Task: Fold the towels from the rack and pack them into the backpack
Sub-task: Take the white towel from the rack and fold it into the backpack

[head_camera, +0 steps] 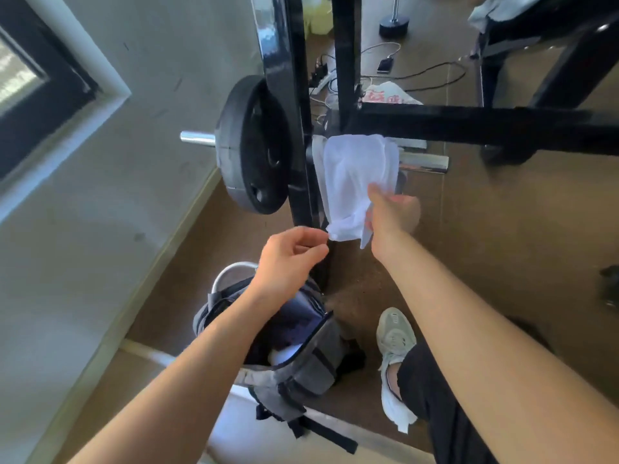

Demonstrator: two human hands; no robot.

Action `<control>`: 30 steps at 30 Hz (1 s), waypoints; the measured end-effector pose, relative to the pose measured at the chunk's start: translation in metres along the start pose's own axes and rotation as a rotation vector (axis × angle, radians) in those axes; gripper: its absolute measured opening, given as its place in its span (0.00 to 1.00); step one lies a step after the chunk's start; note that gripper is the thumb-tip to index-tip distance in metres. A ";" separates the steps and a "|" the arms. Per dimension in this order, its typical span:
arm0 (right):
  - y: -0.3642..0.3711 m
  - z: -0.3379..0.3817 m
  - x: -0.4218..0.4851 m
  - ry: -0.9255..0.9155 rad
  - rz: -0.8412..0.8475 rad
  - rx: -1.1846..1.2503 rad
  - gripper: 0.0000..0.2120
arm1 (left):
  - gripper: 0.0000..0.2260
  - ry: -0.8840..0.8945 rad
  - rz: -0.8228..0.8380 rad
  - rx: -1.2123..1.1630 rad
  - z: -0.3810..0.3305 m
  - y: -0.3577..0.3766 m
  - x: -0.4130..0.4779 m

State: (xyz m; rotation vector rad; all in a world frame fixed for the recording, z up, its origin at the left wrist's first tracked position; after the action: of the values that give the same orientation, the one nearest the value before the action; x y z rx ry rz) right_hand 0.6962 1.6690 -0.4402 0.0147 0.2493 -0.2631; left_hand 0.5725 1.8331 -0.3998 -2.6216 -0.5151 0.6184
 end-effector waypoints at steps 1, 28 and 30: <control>0.000 0.000 0.000 0.019 0.028 0.039 0.17 | 0.09 0.031 -0.021 0.033 -0.016 0.000 0.006; -0.106 0.004 0.000 0.246 -0.452 0.359 0.12 | 0.32 0.096 -0.009 0.524 -0.097 0.022 0.097; -0.109 0.007 0.004 0.224 -0.333 0.218 0.14 | 0.32 0.092 -0.001 0.523 -0.098 0.021 0.098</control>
State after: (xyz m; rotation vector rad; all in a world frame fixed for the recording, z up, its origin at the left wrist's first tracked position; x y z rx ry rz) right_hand 0.6737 1.5623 -0.4326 0.2205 0.4462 -0.6212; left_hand 0.7072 1.8293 -0.3623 -2.1408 -0.2783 0.5411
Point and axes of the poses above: each hand's wrist, its own x-axis towards the middle knuckle, its own y-axis out of the palm, z = x × y, the point moved 7 cm from there along x, towards the middle knuckle, and after that the axes turned 12 degrees about -y, right-handed, at the moved point
